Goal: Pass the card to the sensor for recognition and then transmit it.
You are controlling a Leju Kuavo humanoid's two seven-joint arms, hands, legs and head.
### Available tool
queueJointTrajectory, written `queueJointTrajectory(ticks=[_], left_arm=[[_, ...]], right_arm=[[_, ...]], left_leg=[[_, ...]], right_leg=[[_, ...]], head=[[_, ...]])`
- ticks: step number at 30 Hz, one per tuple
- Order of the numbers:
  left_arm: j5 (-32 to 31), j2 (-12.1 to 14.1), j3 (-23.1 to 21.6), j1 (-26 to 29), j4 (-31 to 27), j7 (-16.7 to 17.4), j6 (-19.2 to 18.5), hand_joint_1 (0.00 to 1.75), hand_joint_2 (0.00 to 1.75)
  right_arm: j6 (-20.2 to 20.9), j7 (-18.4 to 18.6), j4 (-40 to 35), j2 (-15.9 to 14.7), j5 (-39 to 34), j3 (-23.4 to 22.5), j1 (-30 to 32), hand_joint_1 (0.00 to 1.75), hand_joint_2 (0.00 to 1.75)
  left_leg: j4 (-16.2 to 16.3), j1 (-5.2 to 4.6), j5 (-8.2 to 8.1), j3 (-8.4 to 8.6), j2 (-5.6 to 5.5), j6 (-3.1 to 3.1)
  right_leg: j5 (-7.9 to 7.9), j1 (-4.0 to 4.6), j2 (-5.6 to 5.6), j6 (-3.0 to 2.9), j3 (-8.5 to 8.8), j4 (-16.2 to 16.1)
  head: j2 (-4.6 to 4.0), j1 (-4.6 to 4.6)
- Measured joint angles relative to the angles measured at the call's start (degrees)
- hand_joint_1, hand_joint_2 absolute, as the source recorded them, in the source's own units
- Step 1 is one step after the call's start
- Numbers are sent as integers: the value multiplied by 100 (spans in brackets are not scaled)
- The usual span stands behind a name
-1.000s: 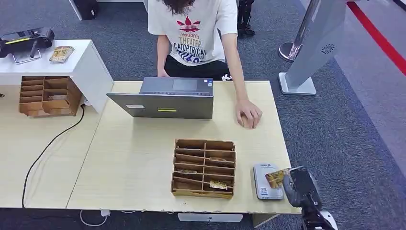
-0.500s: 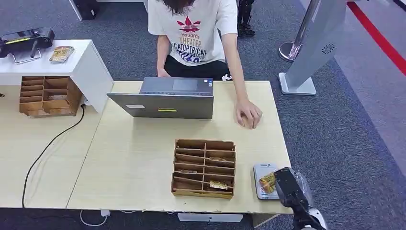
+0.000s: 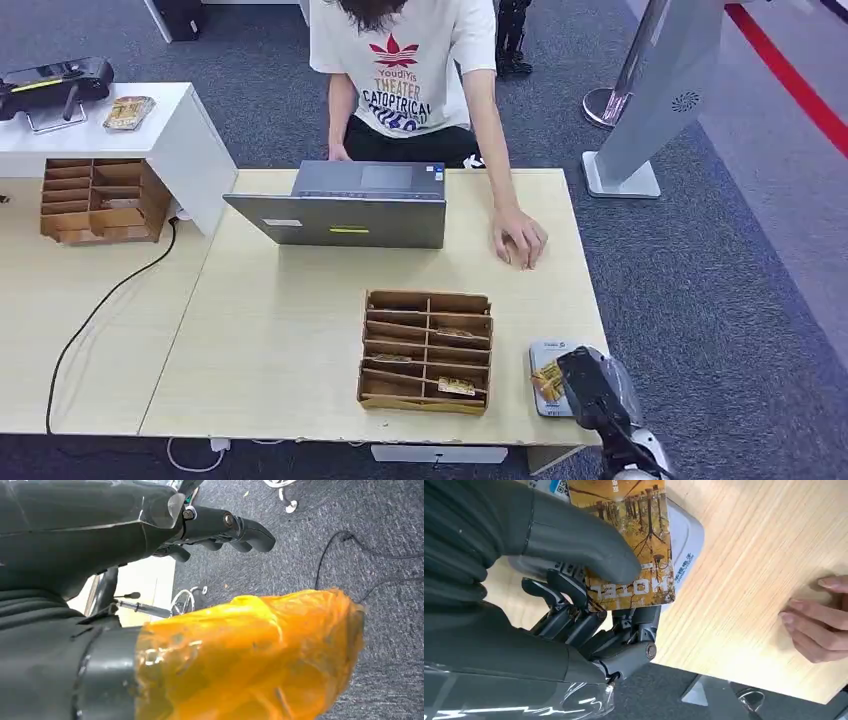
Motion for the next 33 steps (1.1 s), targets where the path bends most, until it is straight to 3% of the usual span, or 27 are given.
queueJointTrajectory(ticks=[16, 33], left_arm=[[-7, 0, 2, -1, 0, -17, 0, 0, 0], [-85, -2, 2, -1, 0, -17, -13, 0, 0]], right_arm=[[-4, 59, 125, -2, 245, 127, -265, 175, 175], [-356, 459, 122, -9, 1711, 144, -351, 175, 175]], left_leg=[[0, 0, 0, 1, 0, 0], [0, 0, 0, 2, 0, 0]], right_leg=[[0, 0, 0, 0, 0, 0], [0, 0, 0, 0, 1, 0]], head=[[0, 0], [0, 0]])
